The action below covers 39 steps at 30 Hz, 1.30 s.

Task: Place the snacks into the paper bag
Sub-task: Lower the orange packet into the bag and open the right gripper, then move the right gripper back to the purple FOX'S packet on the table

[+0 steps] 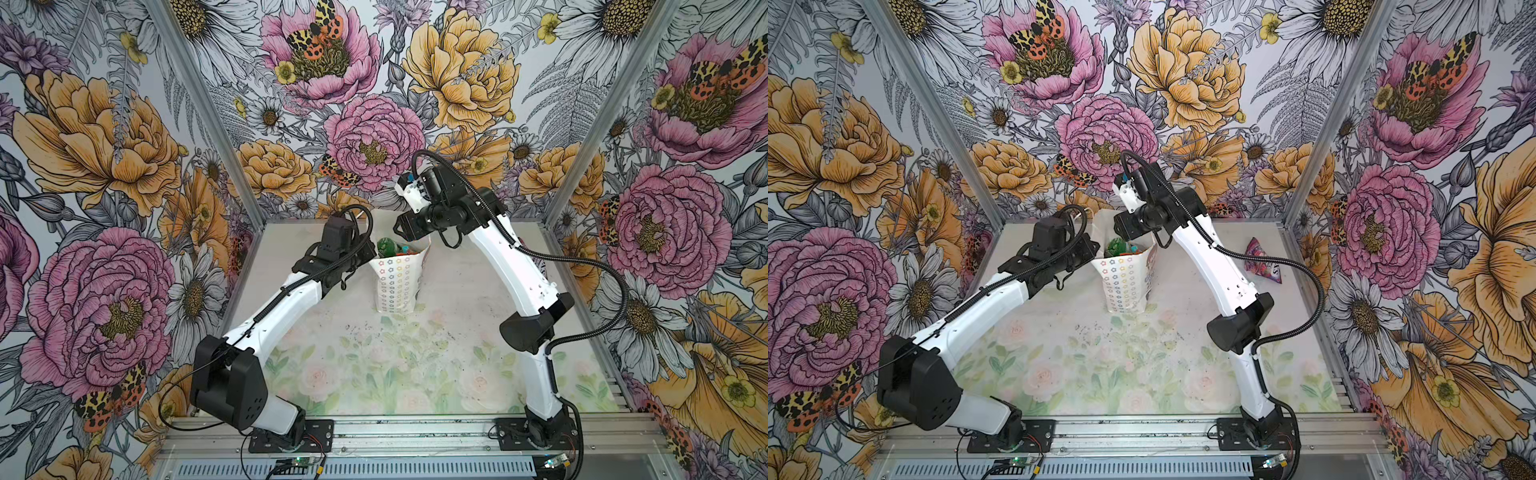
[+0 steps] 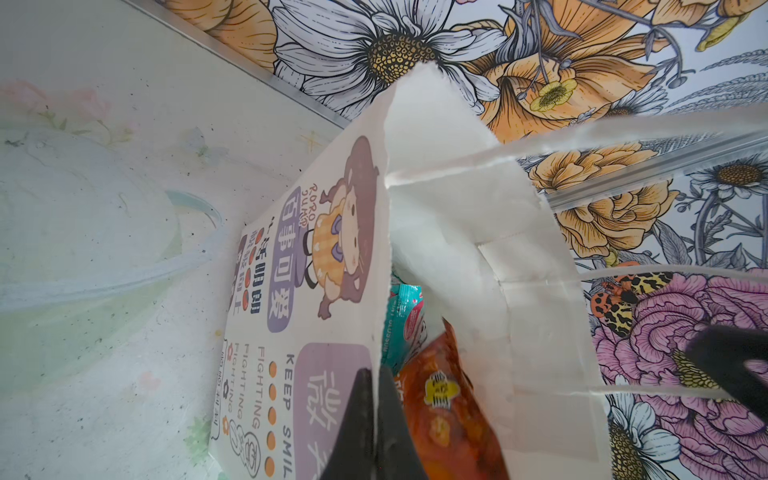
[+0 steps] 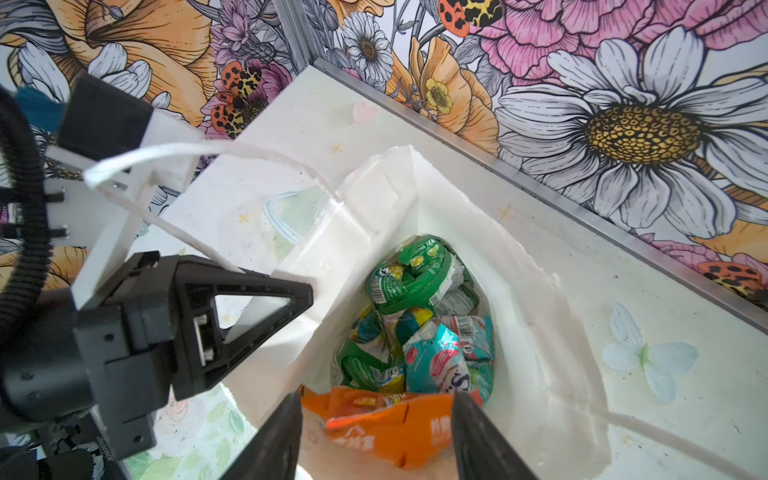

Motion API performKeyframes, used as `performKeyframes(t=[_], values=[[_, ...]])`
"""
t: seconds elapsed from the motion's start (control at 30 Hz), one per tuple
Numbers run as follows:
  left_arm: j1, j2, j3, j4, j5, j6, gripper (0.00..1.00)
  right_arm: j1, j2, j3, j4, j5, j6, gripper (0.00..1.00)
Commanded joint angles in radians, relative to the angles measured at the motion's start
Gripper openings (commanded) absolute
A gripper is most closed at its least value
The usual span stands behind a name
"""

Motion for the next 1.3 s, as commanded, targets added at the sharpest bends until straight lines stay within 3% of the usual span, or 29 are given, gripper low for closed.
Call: performKeyframes(t=[0.0,0.63,0.8,0.93,1.13,1.27], values=[[0.016,-0.023,-0.006,0.053,-0.002,-0.001,0.00,0.006,0.028,0.024,0.028,-0.048,0.023,0.59],[0.036,-0.057,-0.033,0.054,0.000,-0.001,0.00,-0.025,-0.183,-0.028,0.026,0.141,-0.048,0.64],[0.040,-0.047,-0.028,0.059,0.012,-0.003,0.00,-0.058,-0.262,-0.072,0.027,0.252,-0.042,0.74],[0.038,-0.040,-0.026,0.061,0.019,-0.003,0.00,-0.115,-0.313,-0.128,0.031,0.343,-0.015,0.79],[0.040,-0.048,-0.033,0.060,0.015,-0.004,0.00,-0.260,-0.404,-0.274,0.082,0.349,0.097,0.83],[0.041,-0.044,-0.032,0.060,0.020,-0.003,0.00,-0.384,-0.462,-0.410,0.130,0.345,0.198,0.92]])
